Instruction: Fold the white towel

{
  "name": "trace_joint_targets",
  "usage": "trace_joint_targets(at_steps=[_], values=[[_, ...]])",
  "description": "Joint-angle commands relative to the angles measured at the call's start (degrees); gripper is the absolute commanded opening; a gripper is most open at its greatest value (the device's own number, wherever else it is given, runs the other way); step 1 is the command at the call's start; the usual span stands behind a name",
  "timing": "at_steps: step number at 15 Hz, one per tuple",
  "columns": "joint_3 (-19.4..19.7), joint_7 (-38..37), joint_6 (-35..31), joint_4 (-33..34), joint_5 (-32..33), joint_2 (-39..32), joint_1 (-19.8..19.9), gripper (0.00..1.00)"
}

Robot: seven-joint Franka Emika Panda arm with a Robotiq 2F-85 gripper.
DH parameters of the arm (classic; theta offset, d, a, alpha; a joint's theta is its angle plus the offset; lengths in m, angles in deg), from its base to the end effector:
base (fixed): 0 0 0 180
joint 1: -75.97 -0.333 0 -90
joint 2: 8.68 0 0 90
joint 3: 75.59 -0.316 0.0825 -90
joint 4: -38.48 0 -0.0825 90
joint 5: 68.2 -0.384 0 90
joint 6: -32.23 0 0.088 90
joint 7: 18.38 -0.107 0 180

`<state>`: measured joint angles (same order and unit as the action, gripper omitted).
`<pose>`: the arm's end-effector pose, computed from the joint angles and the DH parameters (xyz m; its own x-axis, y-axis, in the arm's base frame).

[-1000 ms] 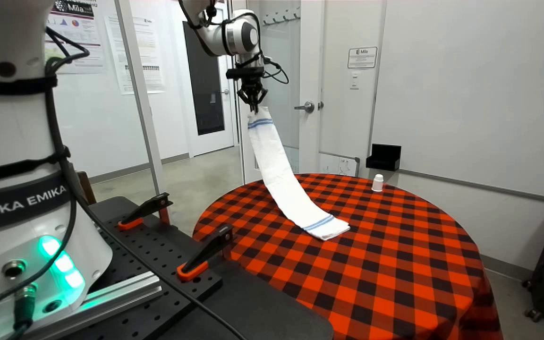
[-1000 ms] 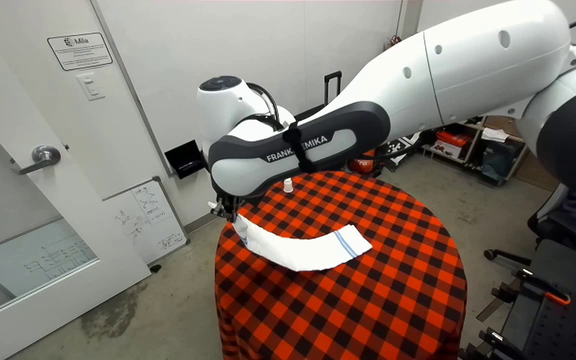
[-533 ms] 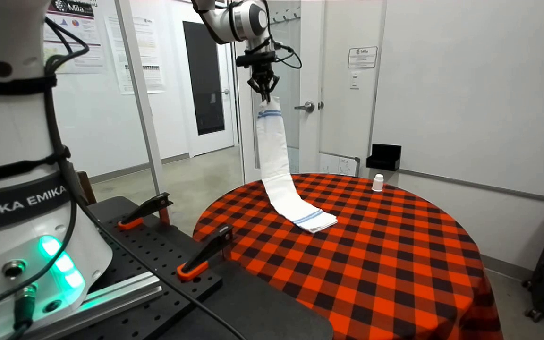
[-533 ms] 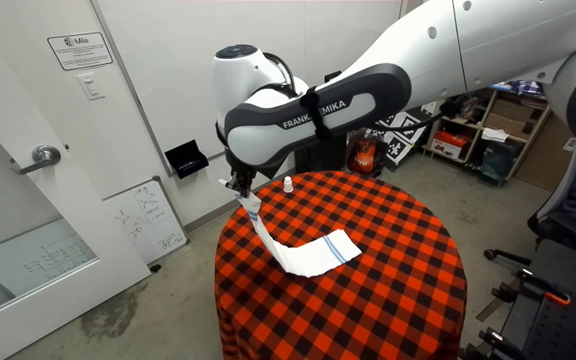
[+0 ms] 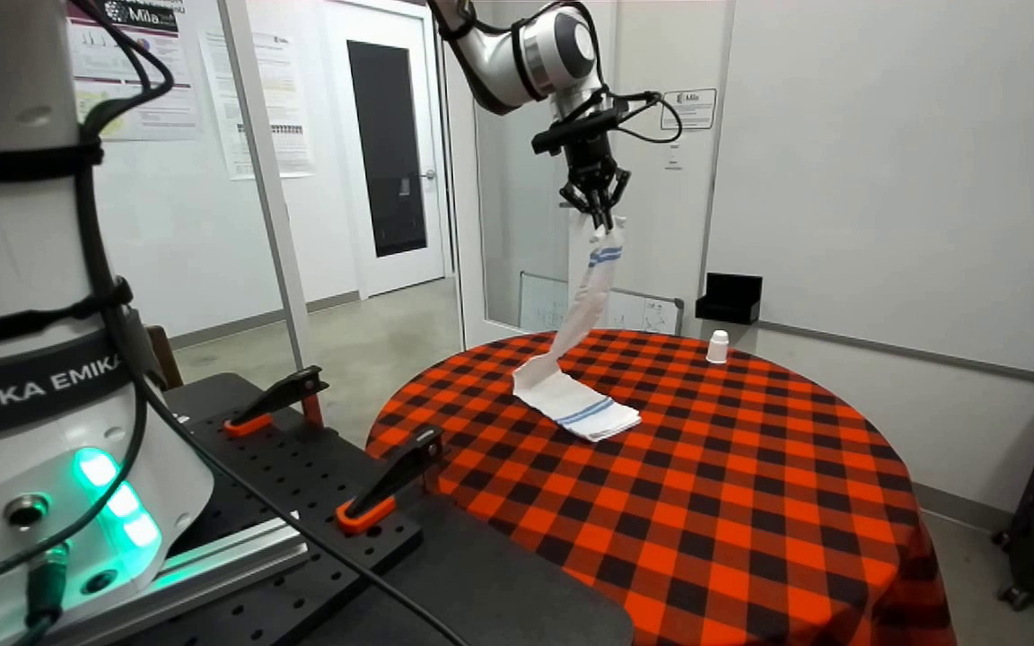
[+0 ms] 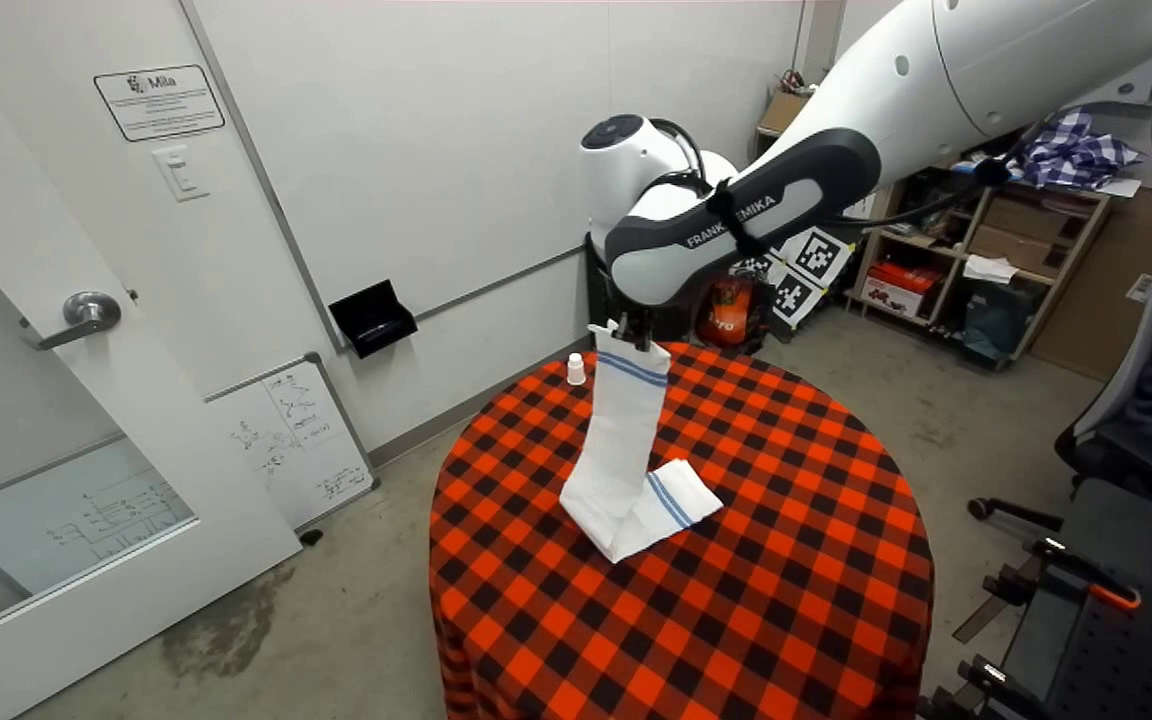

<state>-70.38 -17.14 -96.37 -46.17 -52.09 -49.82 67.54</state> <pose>0.7225 0.0445 0.2595 0.9623 0.2715 0.0147 0.2564 -0.9243 0.2828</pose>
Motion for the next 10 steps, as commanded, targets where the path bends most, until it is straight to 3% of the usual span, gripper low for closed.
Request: trace_joint_targets(at_steps=[1, 5, 10], values=[[2.9, -2.3, -2.2, -12.0, 4.6, 7.2, 1.5, 0.01], [5.3, -4.1, -2.5, -18.4, 8.5, 10.9, 3.3, 0.01], [5.5, -3.7, -3.6, -20.4, 12.0, 11.5, 4.9, 0.01]])
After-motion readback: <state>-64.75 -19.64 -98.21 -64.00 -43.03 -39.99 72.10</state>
